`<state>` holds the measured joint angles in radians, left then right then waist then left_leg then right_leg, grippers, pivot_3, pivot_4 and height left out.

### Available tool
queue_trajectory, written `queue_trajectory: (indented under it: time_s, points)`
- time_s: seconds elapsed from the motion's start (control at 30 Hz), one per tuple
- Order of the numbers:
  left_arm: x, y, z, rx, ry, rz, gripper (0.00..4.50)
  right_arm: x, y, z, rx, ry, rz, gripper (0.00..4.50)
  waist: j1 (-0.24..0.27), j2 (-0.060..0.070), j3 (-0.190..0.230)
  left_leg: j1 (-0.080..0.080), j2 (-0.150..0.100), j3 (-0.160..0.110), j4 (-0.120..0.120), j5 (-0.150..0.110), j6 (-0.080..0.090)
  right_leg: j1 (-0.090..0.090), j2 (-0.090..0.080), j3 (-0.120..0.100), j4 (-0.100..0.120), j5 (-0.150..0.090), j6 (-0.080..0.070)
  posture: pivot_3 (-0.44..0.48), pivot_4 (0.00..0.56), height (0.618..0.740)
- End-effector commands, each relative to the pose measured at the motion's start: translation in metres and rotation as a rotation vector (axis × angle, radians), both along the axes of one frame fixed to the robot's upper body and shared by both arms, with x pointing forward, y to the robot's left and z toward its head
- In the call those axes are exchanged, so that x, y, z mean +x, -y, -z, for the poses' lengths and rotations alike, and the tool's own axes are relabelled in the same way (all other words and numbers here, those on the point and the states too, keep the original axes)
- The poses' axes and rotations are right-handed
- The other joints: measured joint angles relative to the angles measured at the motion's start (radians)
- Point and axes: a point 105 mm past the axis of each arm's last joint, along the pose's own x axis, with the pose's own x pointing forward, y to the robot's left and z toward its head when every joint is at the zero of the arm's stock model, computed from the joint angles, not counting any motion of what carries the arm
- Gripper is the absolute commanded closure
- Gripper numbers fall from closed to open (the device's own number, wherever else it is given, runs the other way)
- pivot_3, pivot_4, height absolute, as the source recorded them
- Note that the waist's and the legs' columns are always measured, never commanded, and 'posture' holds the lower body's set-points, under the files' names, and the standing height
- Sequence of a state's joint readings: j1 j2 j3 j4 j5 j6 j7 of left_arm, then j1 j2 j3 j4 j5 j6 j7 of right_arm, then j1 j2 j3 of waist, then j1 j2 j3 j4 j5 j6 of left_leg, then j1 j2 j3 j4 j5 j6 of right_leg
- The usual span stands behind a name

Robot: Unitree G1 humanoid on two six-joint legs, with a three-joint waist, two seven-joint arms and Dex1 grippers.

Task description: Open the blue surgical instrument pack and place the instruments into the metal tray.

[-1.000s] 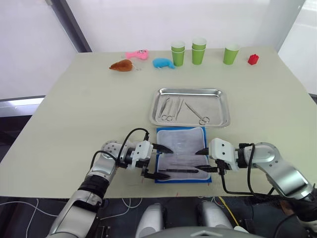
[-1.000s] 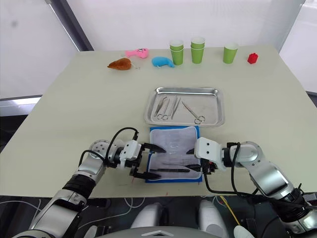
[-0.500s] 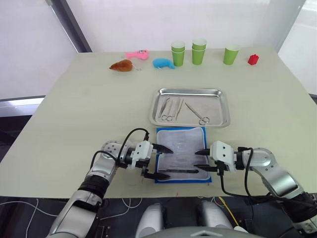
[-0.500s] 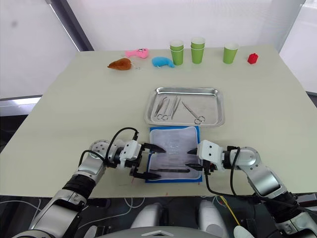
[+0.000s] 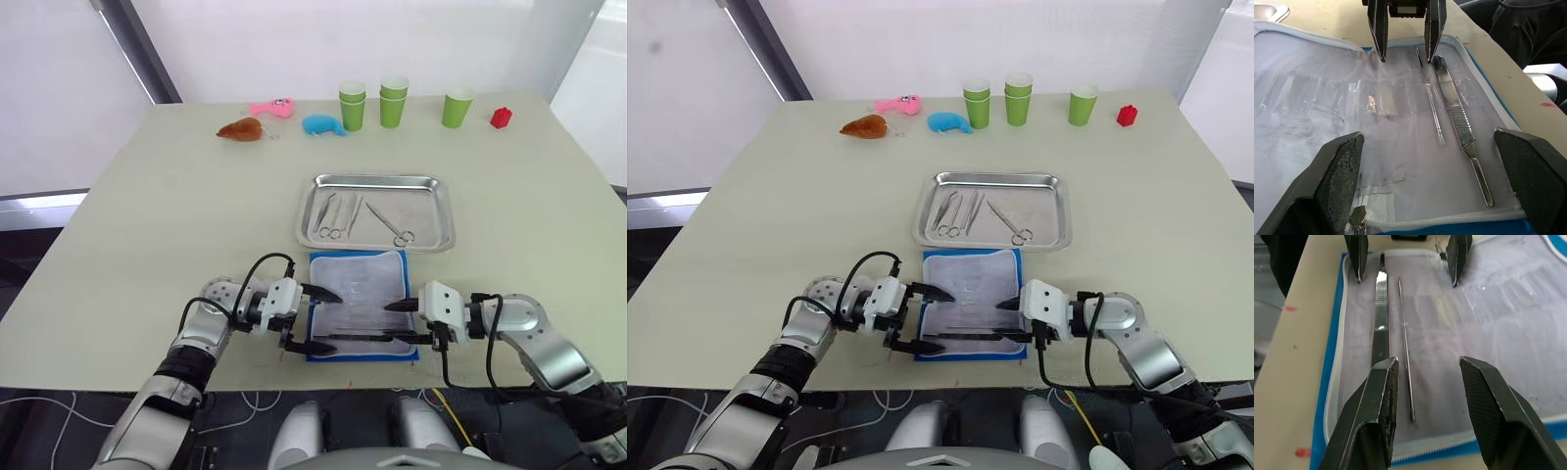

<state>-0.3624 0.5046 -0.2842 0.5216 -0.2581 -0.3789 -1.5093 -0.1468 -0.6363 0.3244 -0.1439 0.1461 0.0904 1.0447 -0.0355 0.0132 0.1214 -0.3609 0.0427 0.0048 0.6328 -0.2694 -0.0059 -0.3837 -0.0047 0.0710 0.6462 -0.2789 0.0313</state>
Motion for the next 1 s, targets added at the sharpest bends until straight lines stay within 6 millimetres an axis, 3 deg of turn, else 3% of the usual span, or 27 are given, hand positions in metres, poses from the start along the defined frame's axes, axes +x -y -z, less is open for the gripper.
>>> queue_trajectory:
  time_s: [0.03,0.33,0.37,0.5,0.53,0.73,1.0]
  points:
    - [-0.035,-0.011,0.061,0.175,-0.248,-0.016,0.00,0.006,0.005,-0.002,-0.023,0.045,0.010,2.44,0.000,0.000,0.000,0.000,0.000,0.000,0.000,0.000,0.000,0.000,0.000,0.000,0.000,0.000,0.000,0.000,0.150,0.740]
    - [-0.035,-0.012,0.061,0.176,-0.246,-0.018,0.00,-0.003,0.008,0.024,-0.102,-0.042,-0.028,2.44,-0.001,0.000,0.000,0.002,0.000,0.000,0.000,0.000,0.000,0.002,0.000,0.000,0.000,0.000,0.000,0.000,0.150,0.740]
    - [-0.035,-0.012,0.061,0.176,-0.246,-0.018,0.00,-0.004,0.009,0.025,-0.105,-0.051,-0.027,2.96,-0.001,0.000,0.000,0.002,0.000,0.000,0.000,0.000,0.000,0.002,0.000,0.000,0.000,0.000,0.000,0.000,0.150,0.740]
    - [-0.035,-0.012,0.061,0.176,-0.246,-0.019,0.00,-0.007,0.011,0.030,-0.122,-0.074,-0.027,4.39,-0.003,0.000,0.000,0.002,0.000,-0.001,0.000,0.000,0.000,0.003,0.000,0.000,0.000,0.000,0.000,0.000,0.150,0.740]
    - [-0.035,-0.012,0.061,0.176,-0.246,-0.020,0.00,-0.007,0.012,0.031,-0.127,-0.077,-0.028,4.47,-0.003,0.000,0.000,0.002,0.000,-0.001,0.000,0.000,0.000,0.003,0.000,0.000,0.000,0.000,0.000,0.000,0.150,0.740]
    - [-0.035,-0.012,0.060,0.175,-0.245,-0.020,0.00,-0.008,0.013,0.030,-0.125,-0.070,-0.027,4.47,-0.003,-0.001,0.000,0.003,0.001,-0.001,0.000,0.000,0.000,0.004,0.000,0.000,-0.001,0.000,0.000,0.000,0.150,0.740]
    - [-0.036,-0.011,0.061,0.172,-0.247,-0.019,0.00,-0.003,-0.007,0.002,-0.074,0.001,-0.057,4.47,-0.003,0.000,0.000,0.003,0.001,-0.002,0.000,0.000,0.000,0.004,0.000,-0.001,-0.001,0.000,0.000,0.000,0.150,0.740]
